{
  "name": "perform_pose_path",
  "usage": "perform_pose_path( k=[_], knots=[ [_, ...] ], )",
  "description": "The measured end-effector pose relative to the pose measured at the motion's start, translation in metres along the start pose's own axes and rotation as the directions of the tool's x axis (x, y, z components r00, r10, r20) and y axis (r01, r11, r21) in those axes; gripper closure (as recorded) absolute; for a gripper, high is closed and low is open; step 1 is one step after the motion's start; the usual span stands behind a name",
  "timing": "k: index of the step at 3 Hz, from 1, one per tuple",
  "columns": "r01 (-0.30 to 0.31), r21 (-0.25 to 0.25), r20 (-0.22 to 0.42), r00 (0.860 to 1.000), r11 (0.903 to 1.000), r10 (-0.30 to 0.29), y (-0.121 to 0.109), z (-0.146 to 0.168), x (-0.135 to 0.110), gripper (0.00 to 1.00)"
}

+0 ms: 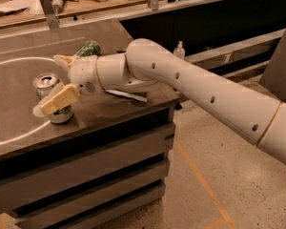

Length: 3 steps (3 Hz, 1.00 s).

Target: Knock 7up can over

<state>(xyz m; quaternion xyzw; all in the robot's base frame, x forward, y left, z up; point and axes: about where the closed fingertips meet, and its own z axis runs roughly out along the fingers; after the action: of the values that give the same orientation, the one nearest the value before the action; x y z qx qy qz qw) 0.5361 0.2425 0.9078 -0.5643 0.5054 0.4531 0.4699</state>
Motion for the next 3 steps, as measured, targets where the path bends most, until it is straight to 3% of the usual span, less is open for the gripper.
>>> perform_pose_path(
  k=[1, 2, 3],
  knots=[
    [0.016, 0.011, 0.001, 1.000, 0.9998, -0.016, 0.007, -0.005, -0.007, 0.17],
    [0.033, 0.031, 0.003, 0.999, 0.9990, -0.033, 0.011, -0.014, -0.013, 0.28],
    [0.037, 0.053, 0.015, 0.999, 0.9979, -0.037, 0.014, -0.025, -0.013, 0.28]
  ],
)
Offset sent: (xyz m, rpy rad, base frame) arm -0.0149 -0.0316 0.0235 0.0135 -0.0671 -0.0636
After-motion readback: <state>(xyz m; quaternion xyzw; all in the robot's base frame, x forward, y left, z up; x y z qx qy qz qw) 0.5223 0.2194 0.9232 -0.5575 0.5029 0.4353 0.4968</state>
